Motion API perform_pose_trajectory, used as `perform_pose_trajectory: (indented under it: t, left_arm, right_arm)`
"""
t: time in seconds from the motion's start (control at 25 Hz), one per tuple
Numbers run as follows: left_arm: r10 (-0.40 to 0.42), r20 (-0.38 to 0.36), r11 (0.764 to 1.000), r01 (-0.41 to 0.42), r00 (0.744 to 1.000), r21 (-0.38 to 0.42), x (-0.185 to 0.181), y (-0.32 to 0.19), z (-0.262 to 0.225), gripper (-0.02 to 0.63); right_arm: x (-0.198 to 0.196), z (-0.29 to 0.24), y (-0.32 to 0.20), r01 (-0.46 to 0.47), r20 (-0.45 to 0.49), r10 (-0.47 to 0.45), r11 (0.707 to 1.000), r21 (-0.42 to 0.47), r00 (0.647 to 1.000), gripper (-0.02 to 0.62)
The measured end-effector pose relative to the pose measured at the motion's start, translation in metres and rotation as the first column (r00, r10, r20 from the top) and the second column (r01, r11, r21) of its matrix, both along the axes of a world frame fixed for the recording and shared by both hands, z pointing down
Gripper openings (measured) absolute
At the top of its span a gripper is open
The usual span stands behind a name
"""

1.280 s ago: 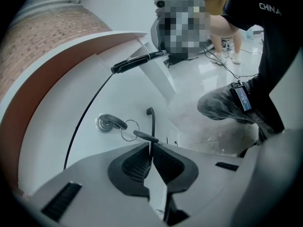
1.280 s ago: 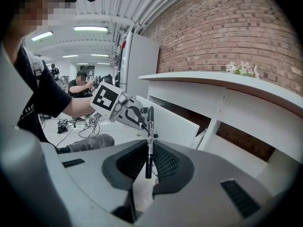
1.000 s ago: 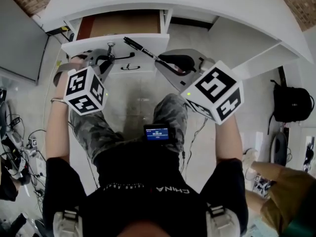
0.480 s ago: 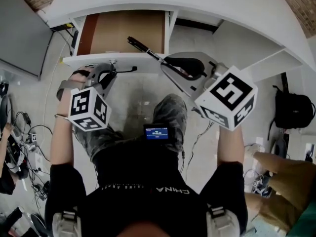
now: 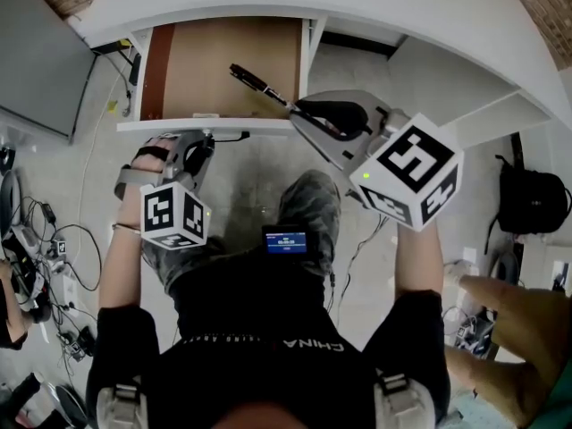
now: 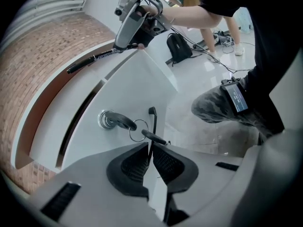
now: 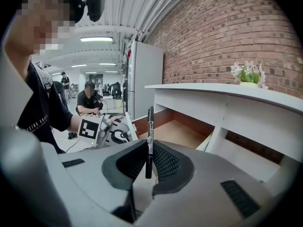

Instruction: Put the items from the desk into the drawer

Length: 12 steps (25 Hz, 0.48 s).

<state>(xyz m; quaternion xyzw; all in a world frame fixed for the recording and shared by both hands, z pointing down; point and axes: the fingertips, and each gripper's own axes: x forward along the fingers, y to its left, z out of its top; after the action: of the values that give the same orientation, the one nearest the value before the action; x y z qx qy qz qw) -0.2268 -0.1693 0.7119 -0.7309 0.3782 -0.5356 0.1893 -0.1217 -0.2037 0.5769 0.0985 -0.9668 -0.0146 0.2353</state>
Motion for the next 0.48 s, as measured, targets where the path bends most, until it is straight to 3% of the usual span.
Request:
perform_pose_trajectory:
  t: [0.48]
  left_arm:
    - [-0.002,0.020,0.993,0.000,1.000,0.114,0.001,0.004,0.023,0.029]
  right_arm:
    - [-0.023,0.015,-0.011,0.014,-0.057,-0.016,1.000,-0.027,0.998,0.046]
